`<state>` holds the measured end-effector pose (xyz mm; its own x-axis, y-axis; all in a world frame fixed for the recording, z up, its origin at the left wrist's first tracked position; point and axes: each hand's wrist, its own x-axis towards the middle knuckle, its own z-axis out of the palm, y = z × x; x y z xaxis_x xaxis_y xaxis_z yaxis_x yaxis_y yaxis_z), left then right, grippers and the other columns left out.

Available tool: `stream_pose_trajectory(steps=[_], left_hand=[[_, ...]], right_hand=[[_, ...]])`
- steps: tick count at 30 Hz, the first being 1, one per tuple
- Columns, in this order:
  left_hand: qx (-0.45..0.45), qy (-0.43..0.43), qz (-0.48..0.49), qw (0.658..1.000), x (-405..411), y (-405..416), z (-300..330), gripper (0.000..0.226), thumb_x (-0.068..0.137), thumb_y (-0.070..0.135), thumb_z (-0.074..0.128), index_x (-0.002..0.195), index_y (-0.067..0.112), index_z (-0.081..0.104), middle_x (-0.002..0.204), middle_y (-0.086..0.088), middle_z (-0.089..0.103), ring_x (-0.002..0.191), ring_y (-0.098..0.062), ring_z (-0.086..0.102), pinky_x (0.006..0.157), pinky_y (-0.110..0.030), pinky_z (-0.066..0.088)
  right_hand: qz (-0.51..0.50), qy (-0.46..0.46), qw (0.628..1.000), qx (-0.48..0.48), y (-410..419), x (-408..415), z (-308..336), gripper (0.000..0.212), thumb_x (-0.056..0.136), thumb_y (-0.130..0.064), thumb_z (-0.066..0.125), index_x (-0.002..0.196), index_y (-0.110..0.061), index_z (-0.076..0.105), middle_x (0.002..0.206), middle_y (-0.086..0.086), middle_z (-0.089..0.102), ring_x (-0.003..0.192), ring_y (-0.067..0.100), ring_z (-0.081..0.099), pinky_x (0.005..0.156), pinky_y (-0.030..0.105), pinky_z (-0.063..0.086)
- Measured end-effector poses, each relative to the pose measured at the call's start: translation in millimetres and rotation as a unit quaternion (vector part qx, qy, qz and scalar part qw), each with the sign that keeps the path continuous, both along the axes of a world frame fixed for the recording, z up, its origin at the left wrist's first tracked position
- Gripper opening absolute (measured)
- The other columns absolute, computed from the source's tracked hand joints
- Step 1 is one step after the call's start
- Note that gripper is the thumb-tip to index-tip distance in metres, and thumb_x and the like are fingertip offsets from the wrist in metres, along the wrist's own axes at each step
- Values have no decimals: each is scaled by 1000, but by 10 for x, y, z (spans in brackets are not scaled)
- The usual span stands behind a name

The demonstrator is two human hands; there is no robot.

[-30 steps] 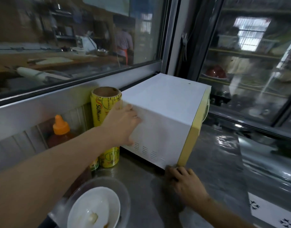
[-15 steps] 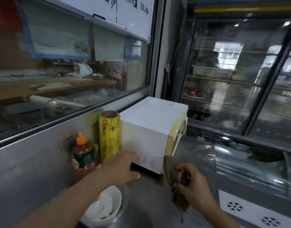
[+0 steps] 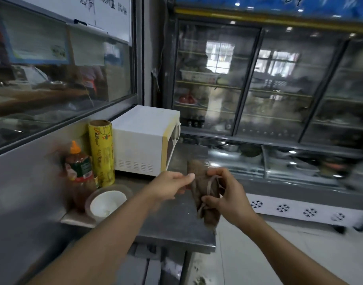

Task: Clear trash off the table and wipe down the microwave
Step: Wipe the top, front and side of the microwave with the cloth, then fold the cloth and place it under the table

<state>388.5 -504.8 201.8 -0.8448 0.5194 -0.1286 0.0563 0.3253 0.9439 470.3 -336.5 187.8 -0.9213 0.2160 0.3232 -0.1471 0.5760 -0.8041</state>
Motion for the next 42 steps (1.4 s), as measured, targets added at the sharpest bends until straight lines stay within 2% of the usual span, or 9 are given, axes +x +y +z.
stream_pose_trajectory(steps=[5,11,17,21,27,30,35,38,42], left_hand=[[94,-62,2,994,407,458,12,12,94,21,52,100,23,63,100,-3,71,99,-21,63,94,-39,46],[120,-43,-46,991,734,1005,35,16,97,14,47,99,25,59,97,-2,70,91,-15,67,75,-28,53],[103,5,-94,990,1055,1885,21,15,94,16,52,88,27,60,84,3,72,79,-9,70,63,-21,52],[57,74,-57,994,1301,2618,-13,21,90,17,58,75,31,56,84,-2,69,81,-18,67,77,-42,56],[24,102,-140,985,1614,3612,50,58,84,10,65,124,44,42,105,1,66,92,-17,67,70,-34,58],[-80,167,-165,969,1671,3966,69,24,79,19,70,101,22,60,95,0,66,88,-17,64,69,-35,55],[-159,240,-160,944,1580,4448,45,16,74,21,75,76,18,60,76,5,56,69,-9,53,60,-22,42],[-100,146,-163,971,1397,4696,54,17,77,17,73,73,17,57,76,4,57,65,-7,54,56,-19,41],[18,-9,-146,989,1078,5015,14,11,87,16,63,98,15,64,92,0,72,81,-10,69,70,-21,53]], right_hand=[[-12,-7,1000,-21,197,487,71,70,65,-8,82,114,-40,44,112,-22,53,103,-3,55,77,15,52],[-25,-63,987,-143,869,948,147,59,77,-19,74,128,-29,46,126,-14,49,113,4,51,86,25,47],[-89,-69,991,-76,1698,1241,156,16,79,-22,73,89,-15,63,84,3,65,78,14,62,72,30,51],[-144,-44,989,-8,2411,1474,192,22,79,-14,71,67,-22,55,67,-3,60,62,6,56,53,14,43],[-99,-58,993,-3,3428,1829,302,18,87,-4,57,84,-20,64,79,8,62,74,20,57,70,34,49],[-95,-51,994,8,3856,1944,365,23,88,0,53,89,-19,65,85,6,64,84,22,60,76,36,49],[-127,-51,989,55,4479,1986,312,31,92,-2,46,91,-27,64,92,-7,64,87,5,58,68,14,43],[-167,-28,985,45,4770,1876,217,29,94,-5,43,98,-28,61,94,-3,65,84,8,60,65,17,47],[-188,-46,981,-27,5146,1541,135,18,99,-19,38,107,-26,53,82,10,65,66,19,59,57,34,46]])
